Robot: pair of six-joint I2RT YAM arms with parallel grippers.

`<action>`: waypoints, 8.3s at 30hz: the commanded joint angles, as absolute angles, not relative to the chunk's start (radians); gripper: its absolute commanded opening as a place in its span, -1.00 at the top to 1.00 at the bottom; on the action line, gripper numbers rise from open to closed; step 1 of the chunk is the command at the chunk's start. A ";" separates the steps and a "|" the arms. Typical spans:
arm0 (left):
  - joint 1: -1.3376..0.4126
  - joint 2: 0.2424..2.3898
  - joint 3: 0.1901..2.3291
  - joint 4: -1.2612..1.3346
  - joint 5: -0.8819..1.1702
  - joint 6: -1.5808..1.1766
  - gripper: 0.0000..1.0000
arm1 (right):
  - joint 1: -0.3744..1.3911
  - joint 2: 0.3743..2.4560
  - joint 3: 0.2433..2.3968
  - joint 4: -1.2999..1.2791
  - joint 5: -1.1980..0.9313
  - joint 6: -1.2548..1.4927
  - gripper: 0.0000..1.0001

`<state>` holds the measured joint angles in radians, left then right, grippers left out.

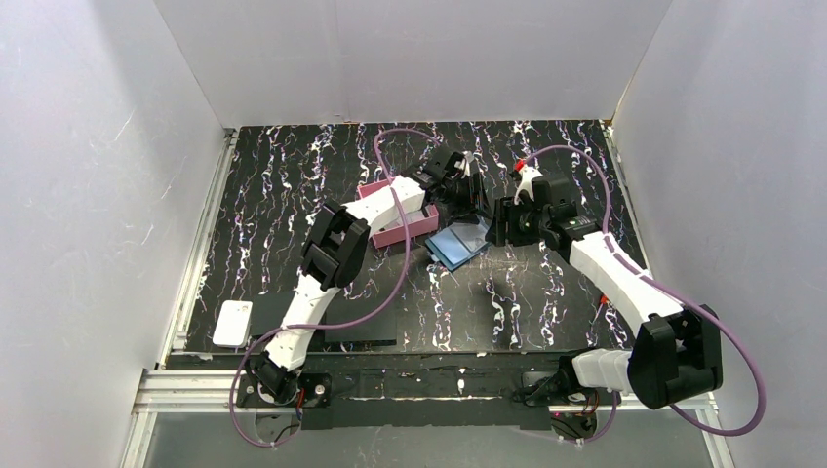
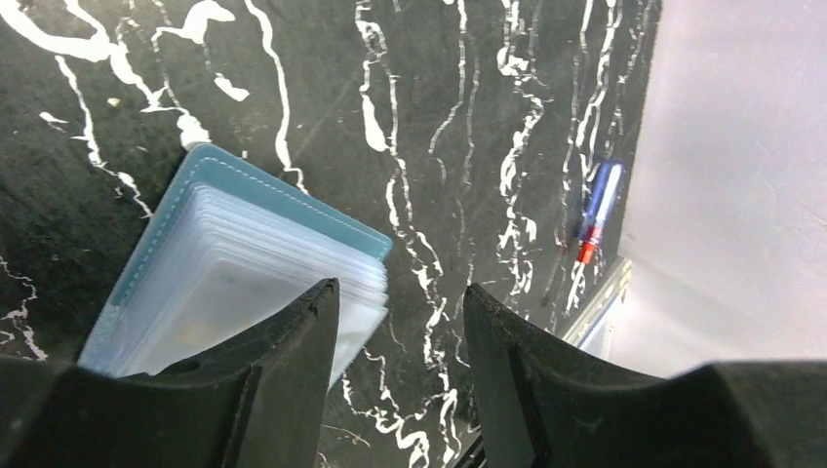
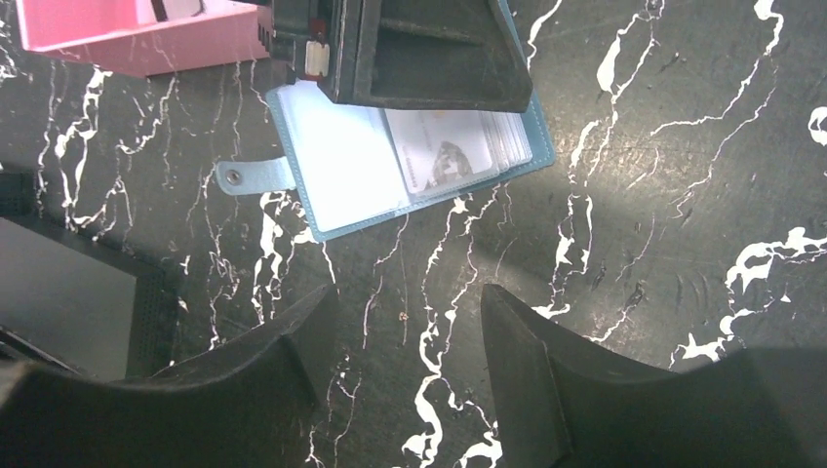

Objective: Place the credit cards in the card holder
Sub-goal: Turn over the card slot in the card holder, then pick up the credit card from the storage box.

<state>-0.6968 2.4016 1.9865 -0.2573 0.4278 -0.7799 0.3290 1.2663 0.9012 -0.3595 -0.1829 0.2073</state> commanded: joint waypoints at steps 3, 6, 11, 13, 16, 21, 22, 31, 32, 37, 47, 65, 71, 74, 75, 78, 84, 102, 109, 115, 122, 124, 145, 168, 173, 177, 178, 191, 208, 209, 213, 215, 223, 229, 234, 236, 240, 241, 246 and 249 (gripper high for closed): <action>-0.665 2.259 2.072 -0.368 0.534 -0.740 -0.04 | 0.325 1.215 0.970 -0.390 -0.205 0.223 -0.31; -0.651 2.200 2.094 -0.396 0.577 -0.735 -0.07 | 0.325 1.206 0.985 -0.406 -0.219 0.229 -0.38; -0.611 2.073 2.041 -0.415 0.666 -0.733 -0.20 | 0.325 1.205 1.021 -0.434 -0.219 0.236 -0.47; -0.584 2.015 2.006 -0.450 0.678 -0.698 -0.38 | 0.325 1.205 1.029 -0.433 -0.222 0.229 -0.48; -0.531 1.932 1.957 -0.523 0.681 -0.606 -0.67 | 0.325 1.208 1.032 -0.402 -0.232 0.251 -0.52; -0.469 1.893 1.949 -0.711 0.530 -0.362 -0.70 | 0.325 1.255 1.075 -0.413 -0.257 0.302 -0.67; -0.461 1.898 1.935 -0.720 0.480 -0.354 -0.69 | 0.325 1.269 1.091 -0.432 -0.259 0.313 -0.68; -0.422 1.970 1.758 -0.542 0.375 -0.723 -0.38 | 0.324 1.341 1.255 -0.644 -0.219 0.334 -0.69; -0.425 1.966 1.742 -0.505 0.379 -0.753 -0.39 | 0.324 1.350 1.281 -0.702 -0.215 0.322 -0.70; -0.430 2.051 1.852 -0.636 0.234 -0.658 -0.12 | 0.318 1.439 1.430 -0.843 -0.232 0.271 -0.69; -0.430 2.358 2.215 -1.146 -0.066 -0.886 0.03 | 0.302 1.545 1.512 -0.863 -0.262 0.233 -0.69; -0.447 2.477 2.366 -1.299 -0.172 -0.904 -0.51 | 0.301 1.504 1.461 -0.861 -0.257 0.229 -0.70; -0.468 2.505 2.374 -1.326 -0.267 -0.907 -0.34 | 0.301 1.495 1.443 -0.851 -0.266 0.236 -0.70; -0.469 2.511 2.360 -1.342 -0.296 -0.923 -0.20 | 0.301 1.483 1.429 -0.854 -0.261 0.236 -0.70; -0.469 2.512 2.355 -1.342 -0.301 -0.923 -0.15 | 0.301 1.477 1.426 -0.854 -0.258 0.235 -0.70; -0.470 2.508 2.346 -1.331 -0.299 -0.914 0.03 | 0.301 1.471 1.422 -0.857 -0.257 0.235 -0.71; -0.473 2.484 2.373 -1.358 -0.313 -0.868 0.10 | 0.301 1.475 1.430 -0.847 -0.262 0.241 -0.71; -0.468 2.463 2.400 -1.279 -0.216 -0.721 -0.05 | 0.301 1.492 1.431 -0.837 -0.265 0.249 -0.70; -0.434 2.355 2.238 -1.005 0.083 -0.819 0.23 | 0.301 1.500 1.440 -0.843 -0.269 0.247 -0.70; -0.431 2.377 2.244 -0.957 0.109 -0.835 0.34 | 0.301 1.511 1.446 -0.842 -0.278 0.250 -0.69; -0.428 2.382 2.219 -0.933 0.121 -0.843 0.29 | 0.301 1.519 1.447 -0.845 -0.280 0.249 -0.69; -0.428 2.363 2.199 -0.936 0.096 -0.839 0.18 | 0.301 1.523 1.448 -0.845 -0.285 0.249 -0.69; -0.419 2.255 2.053 -0.926 0.014 -0.810 0.17 | 0.301 1.524 1.437 -0.837 -0.312 0.257 -0.67; -0.417 2.326 2.057 -0.894 -0.020 -0.779 0.18 | 0.301 1.532 1.441 -0.843 -0.324 0.258 -0.67; -0.417 2.310 1.996 -0.858 -0.008 -0.807 0.10 | 0.301 1.534 1.440 -0.842 -0.325 0.257 -0.66; -0.417 2.313 1.992 -0.824 -0.002 -0.809 0.16 | 0.301 1.533 1.437 -0.842 -0.330 0.258 -0.66; -0.416 2.311 1.990 -0.800 0.000 -0.806 0.18 | 0.301 1.532 1.436 -0.842 -0.332 0.258 -0.66; -0.416 2.285 1.963 -0.626 0.102 -0.801 0.42 | 0.301 1.539 1.441 -0.843 -0.334 0.258 -0.65; -0.421 2.213 1.898 -0.507 0.194 -0.891 0.42 | 0.301 1.544 1.441 -0.842 -0.341 0.259 -0.64; -0.423 2.210 1.898 -0.503 0.196 -0.892 0.42 | 0.301 1.543 1.441 -0.841 -0.340 0.259 -0.64; -0.426 2.215 1.923 -0.524 0.196 -0.897 0.46 | 0.301 1.543 1.439 -0.840 -0.342 0.259 -0.64; -0.429 2.229 1.954 -0.554 0.190 -0.891 0.61 | 0.301 1.542 1.438 -0.839 -0.344 0.261 -0.64; -0.439 2.228 2.000 -0.654 0.127 -0.837 1.00 | 0.301 1.535 1.436 -0.839 -0.337 0.259 -0.64; -0.439 2.213 2.101 -0.784 0.105 -0.796 1.00 | 0.301 1.537 1.438 -0.833 -0.342 0.261 -0.64; -0.429 2.206 2.180 -0.875 0.096 -0.807 1.00 | 0.301 1.536 1.437 -0.829 -0.340 0.259 -0.64; -0.421 2.212 2.213 -0.922 0.103 -0.841 1.00 | 0.301 1.536 1.443 -0.829 -0.336 0.251 -0.64; -0.400 2.257 2.300 -1.065 0.121 -0.920 1.00 | 0.301 1.550 1.470 -0.828 -0.344 0.255 -0.66; -0.395 2.267 2.320 -1.093 0.124 -0.925 1.00 | 0.301 1.554 1.479 -0.825 -0.353 0.260 -0.66; -0.361 2.262 2.312 -1.124 0.201 -0.948 1.00 | 0.302 1.567 1.499 -0.762 -0.402 0.291 -0.63; -0.344 2.245 2.285 -1.106 0.260 -0.950 1.00 | 0.306 1.590 1.495 -0.702 -0.428 0.353 -0.57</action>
<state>-0.3672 2.3039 2.3016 -1.0527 0.1722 -0.9264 0.3069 1.5627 1.4517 -0.8066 -0.3702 0.2798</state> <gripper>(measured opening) 0.031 0.807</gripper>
